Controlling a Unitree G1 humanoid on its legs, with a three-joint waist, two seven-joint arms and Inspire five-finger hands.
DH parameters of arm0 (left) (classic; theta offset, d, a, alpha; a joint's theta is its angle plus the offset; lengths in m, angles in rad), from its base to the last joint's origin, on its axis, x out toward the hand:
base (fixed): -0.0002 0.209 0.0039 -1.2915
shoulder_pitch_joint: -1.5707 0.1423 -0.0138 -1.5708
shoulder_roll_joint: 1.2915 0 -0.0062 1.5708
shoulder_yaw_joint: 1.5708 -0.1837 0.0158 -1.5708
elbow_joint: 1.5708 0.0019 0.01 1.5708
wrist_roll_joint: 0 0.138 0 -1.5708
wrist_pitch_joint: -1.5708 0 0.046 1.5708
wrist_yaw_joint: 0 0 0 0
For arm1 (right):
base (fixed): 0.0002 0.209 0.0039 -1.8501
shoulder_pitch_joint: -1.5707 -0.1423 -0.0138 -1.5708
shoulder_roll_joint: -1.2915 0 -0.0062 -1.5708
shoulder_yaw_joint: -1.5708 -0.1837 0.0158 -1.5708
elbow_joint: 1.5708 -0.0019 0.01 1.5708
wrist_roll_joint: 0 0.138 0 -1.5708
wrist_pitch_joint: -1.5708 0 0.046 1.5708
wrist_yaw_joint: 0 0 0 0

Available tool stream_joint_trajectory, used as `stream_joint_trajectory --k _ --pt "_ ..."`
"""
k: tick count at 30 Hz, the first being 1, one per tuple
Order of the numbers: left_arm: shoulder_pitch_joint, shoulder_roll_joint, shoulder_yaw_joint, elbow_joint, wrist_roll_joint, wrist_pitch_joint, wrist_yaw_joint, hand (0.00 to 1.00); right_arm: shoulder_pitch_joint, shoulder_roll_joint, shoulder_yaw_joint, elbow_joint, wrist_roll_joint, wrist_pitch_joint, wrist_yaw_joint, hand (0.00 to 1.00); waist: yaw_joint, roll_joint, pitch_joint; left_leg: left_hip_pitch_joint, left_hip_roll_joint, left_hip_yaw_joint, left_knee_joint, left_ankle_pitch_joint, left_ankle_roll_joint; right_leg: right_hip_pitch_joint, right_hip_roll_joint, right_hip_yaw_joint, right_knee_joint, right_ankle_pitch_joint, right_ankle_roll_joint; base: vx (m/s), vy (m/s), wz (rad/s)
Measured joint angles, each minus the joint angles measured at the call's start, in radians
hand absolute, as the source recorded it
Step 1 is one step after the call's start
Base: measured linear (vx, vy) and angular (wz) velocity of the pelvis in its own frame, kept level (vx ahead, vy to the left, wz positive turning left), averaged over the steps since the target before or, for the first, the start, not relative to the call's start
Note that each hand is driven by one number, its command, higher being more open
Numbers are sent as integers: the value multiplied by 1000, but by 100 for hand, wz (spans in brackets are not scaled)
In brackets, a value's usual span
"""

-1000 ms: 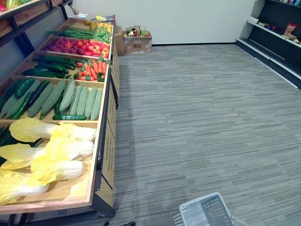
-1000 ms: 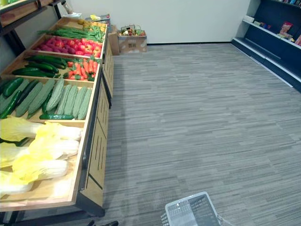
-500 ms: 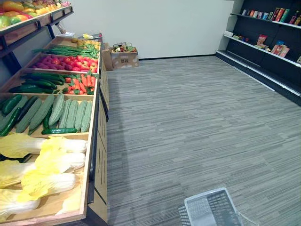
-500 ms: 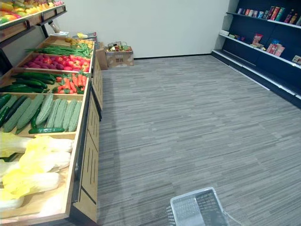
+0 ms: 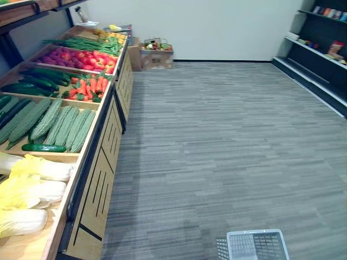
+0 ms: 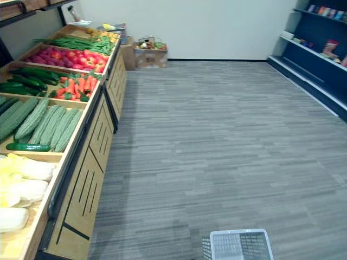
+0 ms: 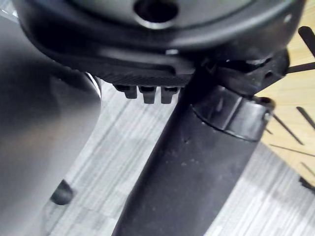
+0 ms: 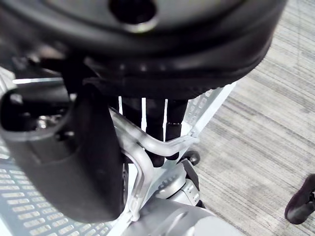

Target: Pick vegetable in the basket

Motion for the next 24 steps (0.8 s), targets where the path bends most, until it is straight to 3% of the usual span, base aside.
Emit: stream_joint_trajectory --k 2,3,4,6,7,8,9,11,12,15,16,17,18,21,24 --pt "0 1 6 -3 -2 0 -6 100 -6 -17 22 4 4 20 -2 0 0 -1 -6 -18 22 -17 41 37 -13 19 5 -20 14 -41 -16 312 -356 29" --pt "-1 2 8 -4 -5 0 -8 100 -10 -26 30 4 4 36 -2 0 0 -3 -15 -49 35 -18 78 79 -5 28 19 -29 -4 -51 -31 350 -413 15" --pt "-2 3 13 -4 -5 0 -9 100 -11 -29 38 4 3 42 -2 0 0 -4 -19 -61 41 -17 93 103 7 41 30 -34 -26 -53 -35 341 -409 9" --pt "1 4 45 -3 -34 -6 -15 100 -10 -40 57 22 -10 53 0 0 -3 -1 -30 -112 82 -10 191 194 68 112 84 -59 -139 -43 -56 304 -350 10" --pt "1 3 47 -4 -47 -12 -17 100 -9 -42 57 30 -20 54 1 0 -3 2 -31 -142 96 -10 254 208 86 135 98 -63 -167 -40 -63 237 -254 9" --pt "1 0 51 -12 -62 -28 -25 100 -9 -48 57 45 -33 64 1 0 3 4 -31 -210 109 -11 428 186 97 186 120 -66 -217 -34 -73 205 -200 5" --pt "1 -4 65 -29 -67 -35 -31 100 -8 -50 56 56 -39 75 1 0 4 0 -30 -274 104 0 581 103 103 239 134 -73 -266 -25 -79 198 -166 3" --pt "0 -5 71 -41 -83 -48 -33 100 -7 -48 55 73 -53 77 3 0 4 -17 -22 -328 70 70 640 10 107 313 136 -81 -323 -17 -76 176 -87 7" --pt "0 -7 73 -41 -87 -54 -35 100 -6 -48 52 79 -71 77 4 0 4 -24 -21 -352 42 126 589 -28 106 352 132 -87 -359 -12 -68 172 -46 12" --pt "-14 -9 71 -40 -92 -55 -36 100 1 -35 10 79 -74 69 11 0 0 -40 -10 -395 -34 217 367 -36 110 412 112 -124 -412 -4 -52 184 40 35" --pt "-19 -9 68 -39 -91 -56 -37 100 9 -18 -16 79 -78 55 22 0 -1 -51 -1 -418 -76 273 211 17 128 449 93 -158 -439 1 -37 213 115 52" --pt "-19 -10 64 -38 -91 -55 -37 100 15 -14 -26 79 -80 47 24 0 -1 -54 2 -424 -90 287 169 78 149 464 90 -168 -451 5 -25 277 155 48" --pt "-14 -17 55 -36 -90 -55 -37 100 27 -13 -25 77 -76 35 29 0 3 -58 2 -419 -114 310 105 191 201 488 82 -181 -478 14 7 275 134 47" --pt "-27 2 26 -21 -79 -53 -37 100 24 20 -26 69 -55 -3 30 0 1 -93 8 -374 -218 304 -36 236 231 492 22 -206 -496 46 63 310 152 39" --pt "-25 10 -7 -19 -67 -45 -36 100 14 44 -34 53 -32 -7 29 0 3 -95 5 -310 -257 321 -133 256 240 497 -5 -194 -473 83 89 218 151 3"
